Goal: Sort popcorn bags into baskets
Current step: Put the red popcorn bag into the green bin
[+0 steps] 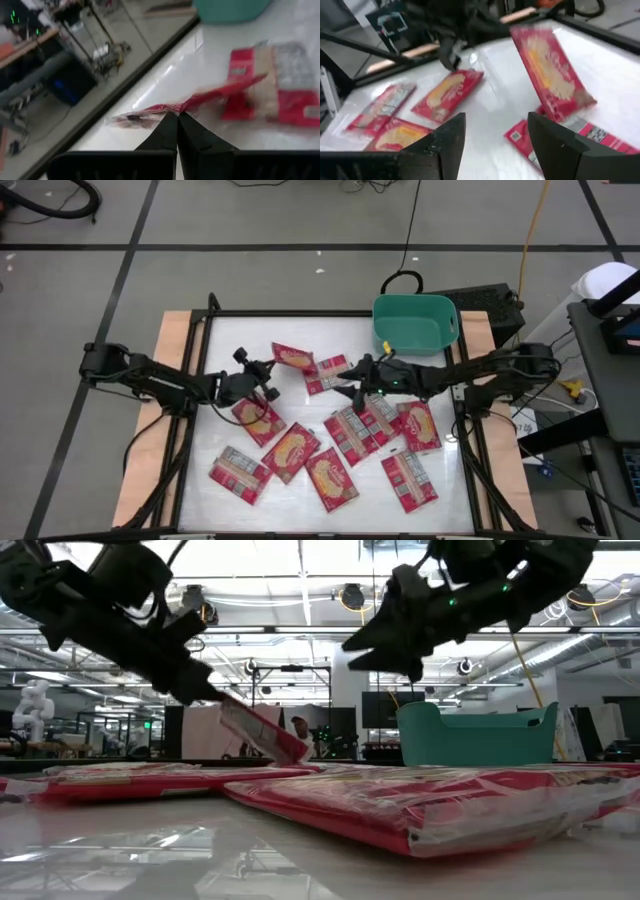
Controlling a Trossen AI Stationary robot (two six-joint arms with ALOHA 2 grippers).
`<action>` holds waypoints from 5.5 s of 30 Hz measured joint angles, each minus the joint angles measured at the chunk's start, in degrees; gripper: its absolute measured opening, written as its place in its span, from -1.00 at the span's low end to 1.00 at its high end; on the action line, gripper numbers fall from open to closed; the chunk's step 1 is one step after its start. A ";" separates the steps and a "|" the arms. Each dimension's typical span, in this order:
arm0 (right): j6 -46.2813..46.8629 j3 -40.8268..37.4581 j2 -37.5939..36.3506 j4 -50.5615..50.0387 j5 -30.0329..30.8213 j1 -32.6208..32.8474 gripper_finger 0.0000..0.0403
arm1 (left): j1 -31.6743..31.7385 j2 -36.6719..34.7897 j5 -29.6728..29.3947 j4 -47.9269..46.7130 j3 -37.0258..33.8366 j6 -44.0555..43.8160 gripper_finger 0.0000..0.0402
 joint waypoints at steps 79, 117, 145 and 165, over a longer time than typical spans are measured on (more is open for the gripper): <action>-27.23 15.41 10.82 -18.46 -16.39 -7.71 -0.96 | -15.00 -0.10 -2.14 21.91 0.20 -0.68 -0.38; -37.67 16.62 6.51 -35.14 -4.16 -8.11 -0.93 | 4.94 17.01 30.21 -29.87 39.67 -3.07 -0.18; -35.21 5.88 -0.79 -17.87 -7.53 -11.62 -0.16 | -0.04 -12.67 27.49 -42.43 34.81 1.47 -0.90; -36.49 0.97 -15.04 -19.02 -0.65 -9.97 -0.12 | -0.90 -6.57 27.11 29.86 3.12 9.11 -0.88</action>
